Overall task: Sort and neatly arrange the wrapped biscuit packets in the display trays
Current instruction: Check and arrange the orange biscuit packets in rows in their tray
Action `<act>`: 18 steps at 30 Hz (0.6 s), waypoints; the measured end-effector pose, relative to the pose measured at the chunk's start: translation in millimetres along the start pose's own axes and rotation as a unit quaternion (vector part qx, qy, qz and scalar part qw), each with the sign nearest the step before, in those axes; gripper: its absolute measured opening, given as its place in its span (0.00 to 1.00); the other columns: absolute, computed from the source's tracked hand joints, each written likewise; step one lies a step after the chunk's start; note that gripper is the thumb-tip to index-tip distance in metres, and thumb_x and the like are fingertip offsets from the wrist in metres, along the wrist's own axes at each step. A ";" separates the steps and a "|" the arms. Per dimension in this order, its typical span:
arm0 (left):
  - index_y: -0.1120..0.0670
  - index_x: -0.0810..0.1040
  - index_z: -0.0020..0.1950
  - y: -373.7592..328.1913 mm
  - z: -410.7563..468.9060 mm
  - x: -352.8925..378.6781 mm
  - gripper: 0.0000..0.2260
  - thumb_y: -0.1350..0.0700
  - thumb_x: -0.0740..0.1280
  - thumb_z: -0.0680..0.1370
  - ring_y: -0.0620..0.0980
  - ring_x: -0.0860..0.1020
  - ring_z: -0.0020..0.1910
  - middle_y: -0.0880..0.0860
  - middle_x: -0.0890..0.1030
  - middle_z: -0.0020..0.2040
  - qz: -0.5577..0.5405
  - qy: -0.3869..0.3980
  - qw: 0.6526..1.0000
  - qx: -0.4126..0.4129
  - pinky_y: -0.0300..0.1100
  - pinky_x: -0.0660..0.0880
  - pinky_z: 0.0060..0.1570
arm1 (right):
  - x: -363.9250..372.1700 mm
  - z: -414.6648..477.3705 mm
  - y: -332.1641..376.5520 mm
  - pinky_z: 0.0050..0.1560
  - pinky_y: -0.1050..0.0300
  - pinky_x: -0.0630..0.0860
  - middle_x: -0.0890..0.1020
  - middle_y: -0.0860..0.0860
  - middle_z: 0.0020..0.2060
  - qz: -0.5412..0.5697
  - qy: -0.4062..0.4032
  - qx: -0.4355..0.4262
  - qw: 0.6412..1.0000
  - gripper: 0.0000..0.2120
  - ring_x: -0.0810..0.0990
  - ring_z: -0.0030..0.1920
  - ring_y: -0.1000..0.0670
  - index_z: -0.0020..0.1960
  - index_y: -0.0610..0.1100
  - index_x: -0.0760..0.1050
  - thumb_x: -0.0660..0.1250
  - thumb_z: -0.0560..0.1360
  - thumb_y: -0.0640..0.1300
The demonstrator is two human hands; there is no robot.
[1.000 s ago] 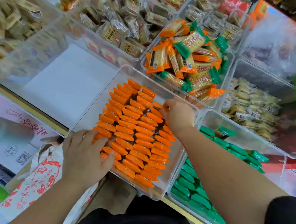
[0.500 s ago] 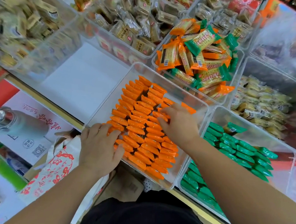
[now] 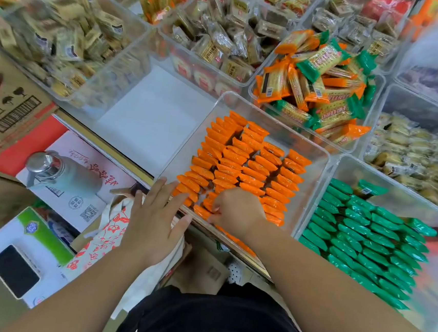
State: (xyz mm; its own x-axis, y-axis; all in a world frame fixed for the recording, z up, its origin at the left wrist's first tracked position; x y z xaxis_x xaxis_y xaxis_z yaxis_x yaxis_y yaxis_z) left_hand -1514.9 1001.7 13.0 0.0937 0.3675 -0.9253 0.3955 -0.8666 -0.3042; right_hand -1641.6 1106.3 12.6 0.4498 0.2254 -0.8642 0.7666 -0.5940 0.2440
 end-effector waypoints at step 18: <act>0.43 0.63 0.76 -3.0 1.6 2.0 0.36 0.27 0.41 0.75 0.55 0.42 0.81 0.51 0.53 0.82 0.039 0.035 0.998 -0.039 0.68 0.51 0.75 | -1.3 -5.3 11.9 0.44 0.50 0.75 0.77 0.47 0.52 0.010 0.018 -0.060 0.998 0.08 0.78 0.52 0.44 0.55 0.44 0.77 0.62 0.82 0.46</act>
State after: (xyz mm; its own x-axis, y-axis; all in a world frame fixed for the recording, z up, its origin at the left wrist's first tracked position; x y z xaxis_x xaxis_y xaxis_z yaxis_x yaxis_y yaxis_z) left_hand -1517.4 1004.5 11.7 0.1894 0.3257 -0.9263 0.4538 -0.8656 -0.2116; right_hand -1630.7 1103.0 18.9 0.4804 0.2422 -0.8429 0.8053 -0.5025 0.3146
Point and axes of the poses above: each hand's wrist, its own z-axis towards the middle knuckle, its own x-axis out of the palm, y = z × x, the point moved 8 cm from there along z, towards the middle knuckle
